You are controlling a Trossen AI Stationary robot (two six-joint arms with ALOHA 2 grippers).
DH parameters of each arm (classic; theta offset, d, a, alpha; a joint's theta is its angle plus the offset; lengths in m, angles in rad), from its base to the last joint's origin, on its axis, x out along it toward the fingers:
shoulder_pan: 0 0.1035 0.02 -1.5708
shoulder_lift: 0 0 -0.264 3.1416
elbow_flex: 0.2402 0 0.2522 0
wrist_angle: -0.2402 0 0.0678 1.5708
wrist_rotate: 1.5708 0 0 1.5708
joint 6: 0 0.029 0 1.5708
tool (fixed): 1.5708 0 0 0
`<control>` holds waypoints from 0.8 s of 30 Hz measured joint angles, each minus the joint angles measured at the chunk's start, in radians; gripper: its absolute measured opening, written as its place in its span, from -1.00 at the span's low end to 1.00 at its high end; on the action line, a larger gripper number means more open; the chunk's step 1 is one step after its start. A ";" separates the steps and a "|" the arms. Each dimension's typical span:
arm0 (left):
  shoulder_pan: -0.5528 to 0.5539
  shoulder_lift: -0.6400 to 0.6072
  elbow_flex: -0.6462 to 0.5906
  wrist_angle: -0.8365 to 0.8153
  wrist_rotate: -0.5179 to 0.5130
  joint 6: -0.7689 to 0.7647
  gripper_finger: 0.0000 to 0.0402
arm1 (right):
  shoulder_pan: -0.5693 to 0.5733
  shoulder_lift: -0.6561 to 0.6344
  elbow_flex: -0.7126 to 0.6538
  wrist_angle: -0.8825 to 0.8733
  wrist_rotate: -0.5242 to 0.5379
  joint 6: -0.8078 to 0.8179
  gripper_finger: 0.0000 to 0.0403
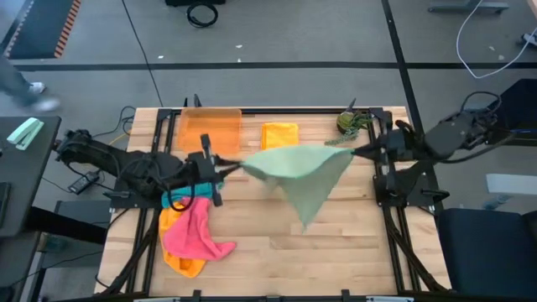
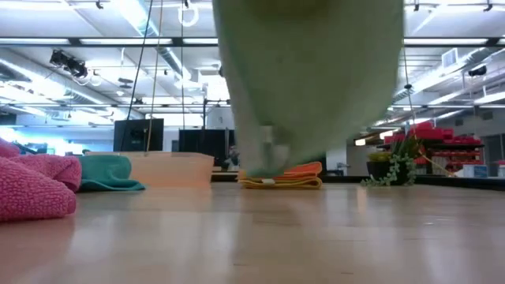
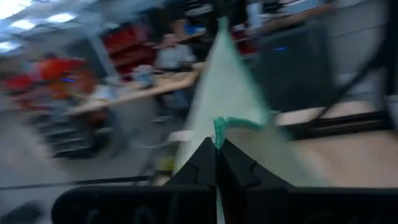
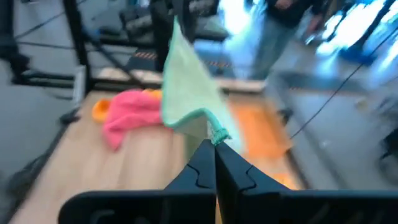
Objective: Fold microfiber towels
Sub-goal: Fold the light green towel
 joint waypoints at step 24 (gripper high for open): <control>-0.344 0.523 -0.001 0.010 0.452 -0.417 -0.97 | 0.558 0.472 -0.792 1.174 -0.109 0.716 -1.00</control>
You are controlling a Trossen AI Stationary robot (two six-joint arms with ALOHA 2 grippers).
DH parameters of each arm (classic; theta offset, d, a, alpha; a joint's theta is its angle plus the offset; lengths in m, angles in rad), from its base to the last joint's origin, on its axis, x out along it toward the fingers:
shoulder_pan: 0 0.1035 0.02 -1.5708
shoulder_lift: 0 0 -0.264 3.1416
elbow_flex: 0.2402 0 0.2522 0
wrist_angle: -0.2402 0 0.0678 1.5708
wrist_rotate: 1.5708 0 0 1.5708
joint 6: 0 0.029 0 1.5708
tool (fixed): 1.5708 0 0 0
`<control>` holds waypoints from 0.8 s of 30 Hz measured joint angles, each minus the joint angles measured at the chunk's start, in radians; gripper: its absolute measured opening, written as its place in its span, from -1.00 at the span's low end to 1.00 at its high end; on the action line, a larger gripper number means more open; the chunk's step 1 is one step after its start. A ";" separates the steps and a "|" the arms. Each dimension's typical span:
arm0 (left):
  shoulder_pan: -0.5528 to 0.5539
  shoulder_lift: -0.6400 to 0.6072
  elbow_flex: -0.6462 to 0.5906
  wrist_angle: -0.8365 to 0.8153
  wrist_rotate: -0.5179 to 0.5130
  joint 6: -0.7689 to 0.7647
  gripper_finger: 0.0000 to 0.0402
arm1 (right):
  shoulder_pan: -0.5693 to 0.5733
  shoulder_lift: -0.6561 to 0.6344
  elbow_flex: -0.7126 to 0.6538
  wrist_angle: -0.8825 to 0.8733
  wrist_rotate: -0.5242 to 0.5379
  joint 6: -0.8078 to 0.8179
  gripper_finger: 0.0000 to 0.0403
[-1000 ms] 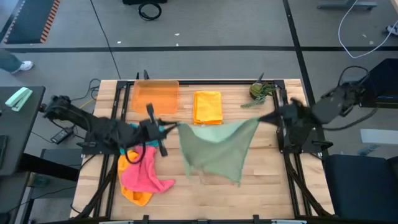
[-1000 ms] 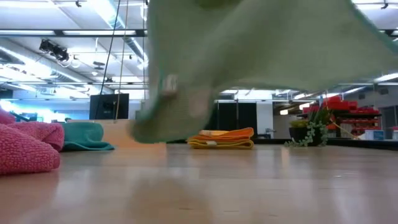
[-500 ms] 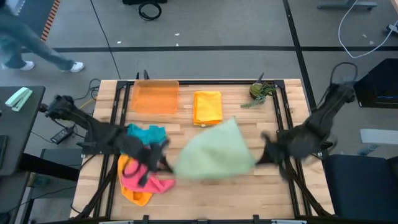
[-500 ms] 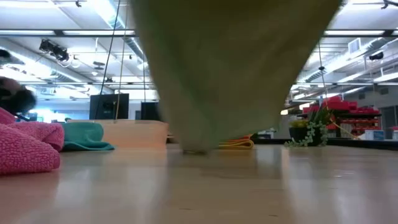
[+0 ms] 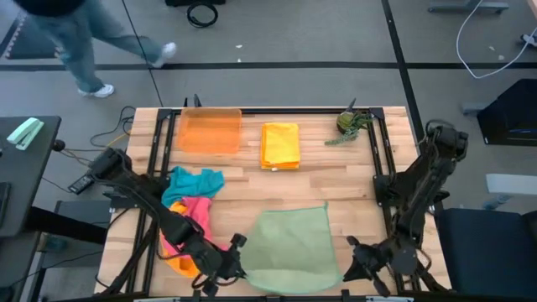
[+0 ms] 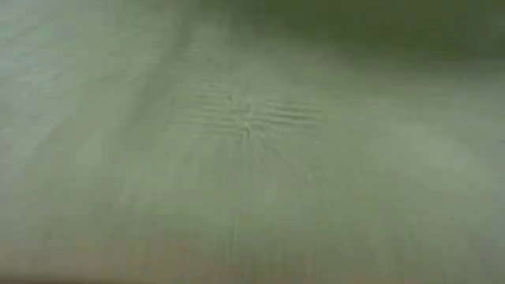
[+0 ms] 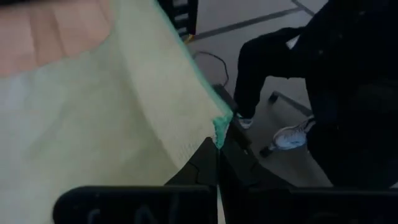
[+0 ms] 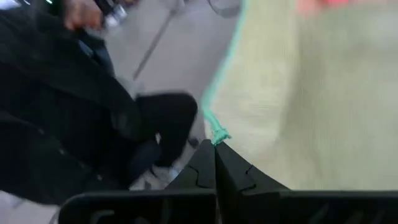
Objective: Fold microfiber towels
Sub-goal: Fold the light green towel
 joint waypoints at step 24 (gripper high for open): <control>0.514 -0.558 0.002 -0.029 -0.146 0.448 -0.97 | -0.366 -0.565 0.717 -1.197 0.325 -0.672 -1.00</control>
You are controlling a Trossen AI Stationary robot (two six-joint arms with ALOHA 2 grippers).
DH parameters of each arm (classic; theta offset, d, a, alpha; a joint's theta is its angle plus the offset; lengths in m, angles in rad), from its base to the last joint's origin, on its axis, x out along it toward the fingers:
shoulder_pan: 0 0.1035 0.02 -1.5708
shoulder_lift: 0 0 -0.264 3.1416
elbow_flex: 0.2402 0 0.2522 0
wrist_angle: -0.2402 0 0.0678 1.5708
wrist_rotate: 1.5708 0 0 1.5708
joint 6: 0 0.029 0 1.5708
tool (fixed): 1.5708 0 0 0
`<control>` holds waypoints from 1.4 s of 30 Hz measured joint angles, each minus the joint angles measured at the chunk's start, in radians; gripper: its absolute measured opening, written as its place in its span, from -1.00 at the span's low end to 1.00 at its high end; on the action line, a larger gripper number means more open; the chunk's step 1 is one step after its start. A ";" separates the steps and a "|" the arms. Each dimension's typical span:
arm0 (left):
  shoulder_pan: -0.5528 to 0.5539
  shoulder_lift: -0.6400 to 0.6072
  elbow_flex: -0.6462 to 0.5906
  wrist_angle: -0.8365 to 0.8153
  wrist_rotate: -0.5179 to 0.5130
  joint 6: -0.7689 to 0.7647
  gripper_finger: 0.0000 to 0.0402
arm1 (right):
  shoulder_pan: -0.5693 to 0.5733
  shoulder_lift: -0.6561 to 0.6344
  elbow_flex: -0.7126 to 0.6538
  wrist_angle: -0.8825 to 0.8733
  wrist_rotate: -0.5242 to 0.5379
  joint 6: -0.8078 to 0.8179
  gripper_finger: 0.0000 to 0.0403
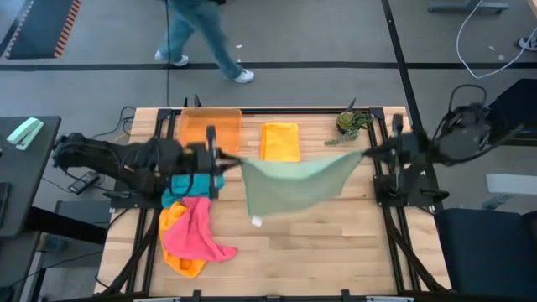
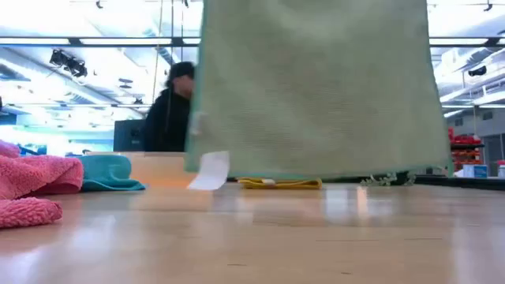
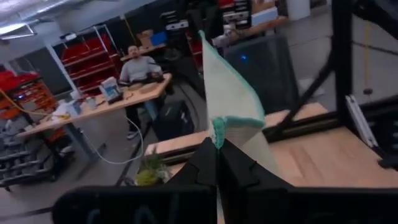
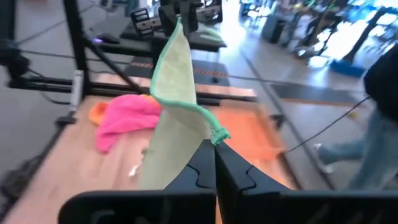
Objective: Fold microfiber towels
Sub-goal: Fold the light green towel
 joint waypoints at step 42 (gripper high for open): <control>-0.412 0.587 -0.349 0.479 0.191 -0.707 -0.97 | 0.391 0.578 -0.731 0.826 -0.228 1.176 -1.00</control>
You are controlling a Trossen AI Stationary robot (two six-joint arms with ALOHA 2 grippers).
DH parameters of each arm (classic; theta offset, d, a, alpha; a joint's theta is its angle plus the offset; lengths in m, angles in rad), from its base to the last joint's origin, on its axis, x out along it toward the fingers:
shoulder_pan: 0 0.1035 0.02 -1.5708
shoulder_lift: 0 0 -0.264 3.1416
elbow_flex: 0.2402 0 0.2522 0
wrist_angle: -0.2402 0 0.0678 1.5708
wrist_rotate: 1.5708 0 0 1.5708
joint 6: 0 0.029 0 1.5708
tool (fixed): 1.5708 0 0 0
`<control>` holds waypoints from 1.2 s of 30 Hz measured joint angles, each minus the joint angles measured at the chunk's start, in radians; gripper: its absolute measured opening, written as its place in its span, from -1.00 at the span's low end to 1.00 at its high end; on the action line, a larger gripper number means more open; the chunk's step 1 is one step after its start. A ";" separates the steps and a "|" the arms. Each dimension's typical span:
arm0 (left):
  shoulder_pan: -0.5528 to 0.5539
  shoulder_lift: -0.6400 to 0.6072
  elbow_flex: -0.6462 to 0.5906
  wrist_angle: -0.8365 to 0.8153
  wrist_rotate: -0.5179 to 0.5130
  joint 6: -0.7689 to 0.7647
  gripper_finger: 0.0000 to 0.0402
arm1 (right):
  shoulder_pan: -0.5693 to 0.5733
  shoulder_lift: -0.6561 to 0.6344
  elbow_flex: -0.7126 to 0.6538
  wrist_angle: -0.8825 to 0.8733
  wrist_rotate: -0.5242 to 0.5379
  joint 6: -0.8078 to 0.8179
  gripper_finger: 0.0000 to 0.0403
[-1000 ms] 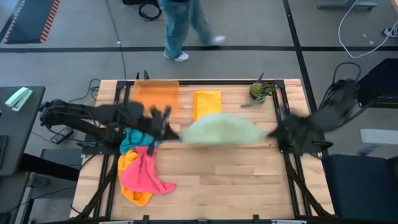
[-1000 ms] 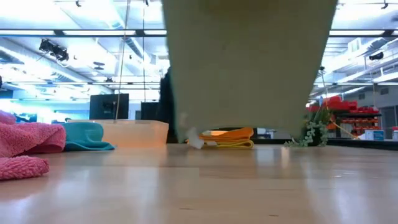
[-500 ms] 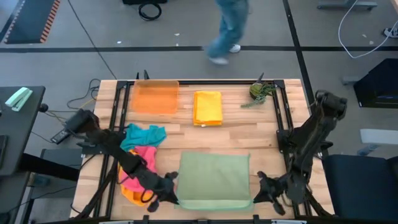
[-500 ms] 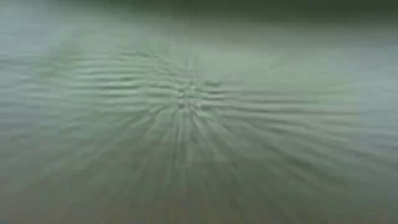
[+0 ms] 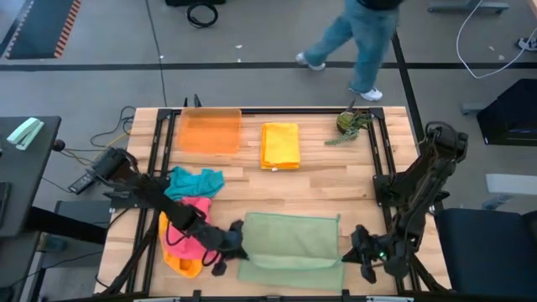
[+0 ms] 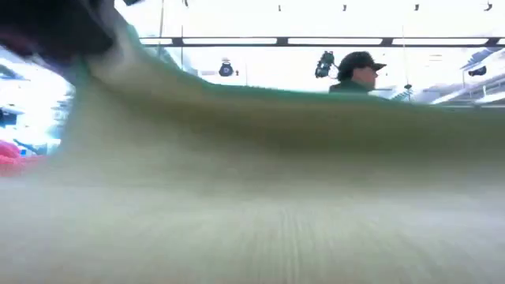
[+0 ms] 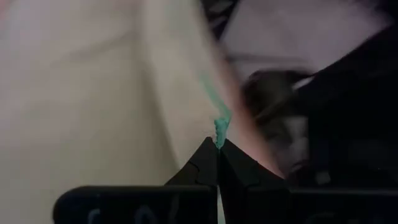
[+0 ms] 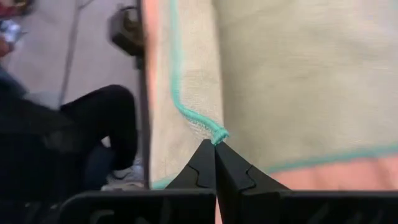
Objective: Fold microfiber towels
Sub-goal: Fold the light green towel
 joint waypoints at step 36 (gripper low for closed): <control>0.228 -0.073 -0.001 -0.396 -0.153 -0.160 -0.62 | -0.247 -0.010 0.000 -0.466 -0.129 0.198 -0.81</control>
